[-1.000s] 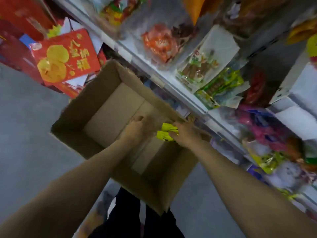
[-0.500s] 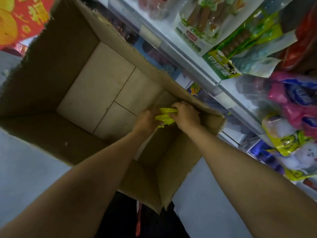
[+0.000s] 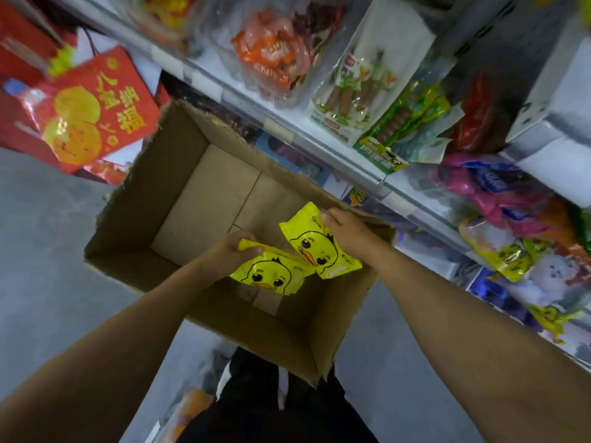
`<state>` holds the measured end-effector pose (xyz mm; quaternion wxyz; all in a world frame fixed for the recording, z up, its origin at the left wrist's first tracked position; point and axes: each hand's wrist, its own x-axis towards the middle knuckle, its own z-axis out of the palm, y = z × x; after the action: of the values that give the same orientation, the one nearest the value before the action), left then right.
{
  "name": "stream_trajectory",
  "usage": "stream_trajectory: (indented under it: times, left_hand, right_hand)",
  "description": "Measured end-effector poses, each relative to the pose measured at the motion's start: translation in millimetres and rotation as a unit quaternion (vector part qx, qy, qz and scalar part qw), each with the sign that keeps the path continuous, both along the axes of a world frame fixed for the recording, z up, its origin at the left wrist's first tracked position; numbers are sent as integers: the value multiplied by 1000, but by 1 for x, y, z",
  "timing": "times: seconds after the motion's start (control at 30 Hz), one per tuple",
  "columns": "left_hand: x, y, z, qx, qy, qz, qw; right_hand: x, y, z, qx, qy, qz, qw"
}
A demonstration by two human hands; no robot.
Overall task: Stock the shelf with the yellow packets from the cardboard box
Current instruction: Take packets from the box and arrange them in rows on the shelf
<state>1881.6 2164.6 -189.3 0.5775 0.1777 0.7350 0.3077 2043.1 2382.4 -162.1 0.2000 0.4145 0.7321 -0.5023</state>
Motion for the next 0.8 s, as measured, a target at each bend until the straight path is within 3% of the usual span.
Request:
stream_trajectory:
  times: [0.23,0.37,0.47,0.8]
  left_hand:
    - [-12,12,81,62,2,97,993]
    - [-4,32,123,115,-68,122,984]
    - [7,45,154,149,-82,112,979]
    - [71,99,247,243,-31,65,967]
  right_hand:
    - [12,0,84,94,42,-120,987]
    - [31,-1,138,-47,103,-258,959]
    - [49,3,172,-172,162,-264,935]
    - [133,32,269,-160,302,-267,901]
